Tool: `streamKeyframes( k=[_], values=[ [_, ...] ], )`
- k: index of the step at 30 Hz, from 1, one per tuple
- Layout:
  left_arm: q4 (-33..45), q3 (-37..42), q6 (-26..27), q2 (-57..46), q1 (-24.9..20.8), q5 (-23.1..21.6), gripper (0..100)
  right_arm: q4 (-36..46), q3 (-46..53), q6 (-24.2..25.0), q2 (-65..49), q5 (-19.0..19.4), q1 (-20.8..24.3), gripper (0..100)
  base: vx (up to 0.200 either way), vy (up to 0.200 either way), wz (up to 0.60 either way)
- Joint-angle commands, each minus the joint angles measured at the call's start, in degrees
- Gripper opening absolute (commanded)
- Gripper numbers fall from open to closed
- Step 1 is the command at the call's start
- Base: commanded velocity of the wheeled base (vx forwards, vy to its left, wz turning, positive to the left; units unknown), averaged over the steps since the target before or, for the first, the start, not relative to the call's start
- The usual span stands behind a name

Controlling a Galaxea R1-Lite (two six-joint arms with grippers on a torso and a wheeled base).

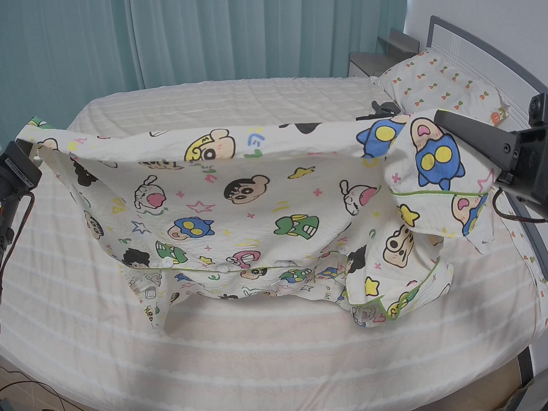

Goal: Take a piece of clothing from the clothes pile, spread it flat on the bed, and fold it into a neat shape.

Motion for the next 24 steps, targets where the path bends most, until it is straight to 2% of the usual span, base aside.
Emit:
streamKeyframes(
  k=[1, 24],
  values=[
    [0.0, 0.1, 0.0, -0.5, 0.6, 0.0, 0, 0.1, -0.6, 0.0, 0.3, 0.0, 0.8, 0, 0.0, 0.2, 0.0],
    [2.3, 0.1, 0.1, -1.3, 1.6, 0.0, 0, 0.2, -1.0, -0.2, 0.9, -0.2, 1.9, 0, 0.0, 0.2, 0.0]
  ],
)
